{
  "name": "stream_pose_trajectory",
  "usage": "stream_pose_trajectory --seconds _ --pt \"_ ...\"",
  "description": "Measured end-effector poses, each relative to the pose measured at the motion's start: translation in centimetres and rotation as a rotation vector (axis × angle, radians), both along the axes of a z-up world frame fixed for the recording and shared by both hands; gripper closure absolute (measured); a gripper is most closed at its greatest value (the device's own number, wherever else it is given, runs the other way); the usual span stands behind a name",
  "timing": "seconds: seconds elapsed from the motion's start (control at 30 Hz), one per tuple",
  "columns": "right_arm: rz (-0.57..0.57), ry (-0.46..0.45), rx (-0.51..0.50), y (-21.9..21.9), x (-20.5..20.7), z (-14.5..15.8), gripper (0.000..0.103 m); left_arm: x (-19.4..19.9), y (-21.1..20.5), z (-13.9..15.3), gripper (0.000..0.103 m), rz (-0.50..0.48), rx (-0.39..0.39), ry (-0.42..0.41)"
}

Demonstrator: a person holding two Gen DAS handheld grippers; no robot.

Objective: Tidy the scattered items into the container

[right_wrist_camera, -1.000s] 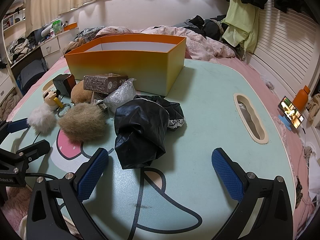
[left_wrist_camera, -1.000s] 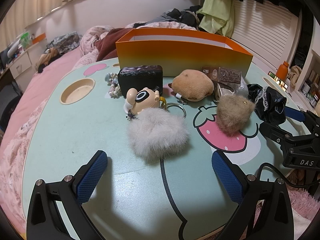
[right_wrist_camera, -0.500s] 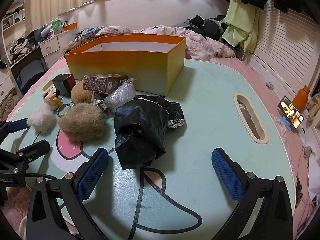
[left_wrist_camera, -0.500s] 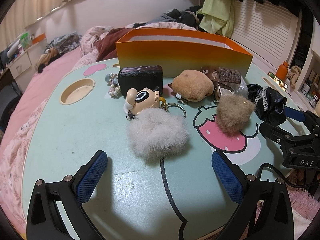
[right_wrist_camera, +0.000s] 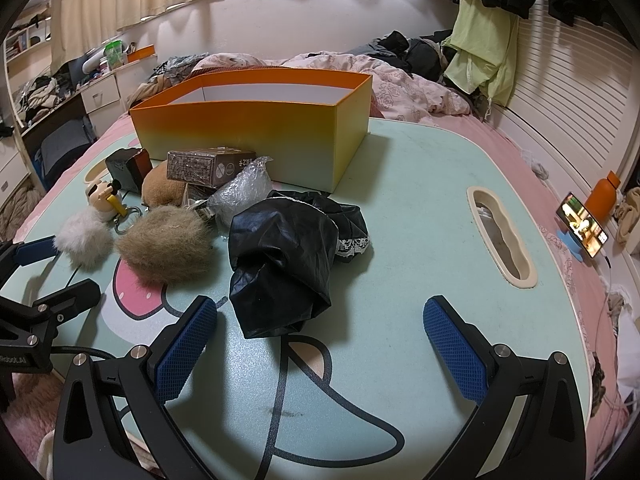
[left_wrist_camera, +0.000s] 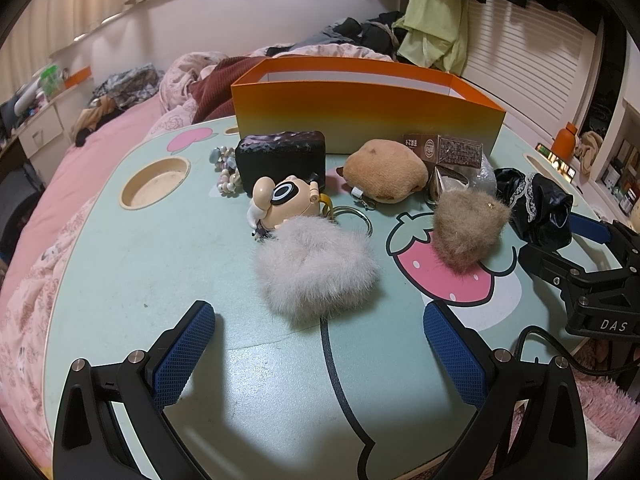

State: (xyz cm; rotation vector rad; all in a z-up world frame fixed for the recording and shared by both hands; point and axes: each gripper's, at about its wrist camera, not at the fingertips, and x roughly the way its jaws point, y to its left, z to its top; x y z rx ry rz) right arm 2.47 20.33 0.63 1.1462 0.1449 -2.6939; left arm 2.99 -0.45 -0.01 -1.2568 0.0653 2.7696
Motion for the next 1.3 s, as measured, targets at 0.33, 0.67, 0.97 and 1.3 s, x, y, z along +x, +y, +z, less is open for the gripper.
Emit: stream_pose_trajectory --seconds 0.33,0.67,0.97,1.3 --pt "0.001 0.001 -0.001 0.1 0.0 0.0 0.0 0.0 0.0 0.0 0.0 0.0 -0.001 0.0" --pt "0.004 -0.005 0.001 0.2 -0.1 0.0 0.0 0.0 0.0 -0.1 0.0 -0.001 0.002 0.003" --pt "0.01 -0.009 0.004 0.2 -0.2 0.1 0.0 -0.4 0.1 -0.1 0.0 -0.027 0.005 0.036" --pt "-0.029 0.068 -0.213 3.2 0.3 1.7 0.017 -0.9 0.1 0.0 0.0 -0.029 0.003 0.036"
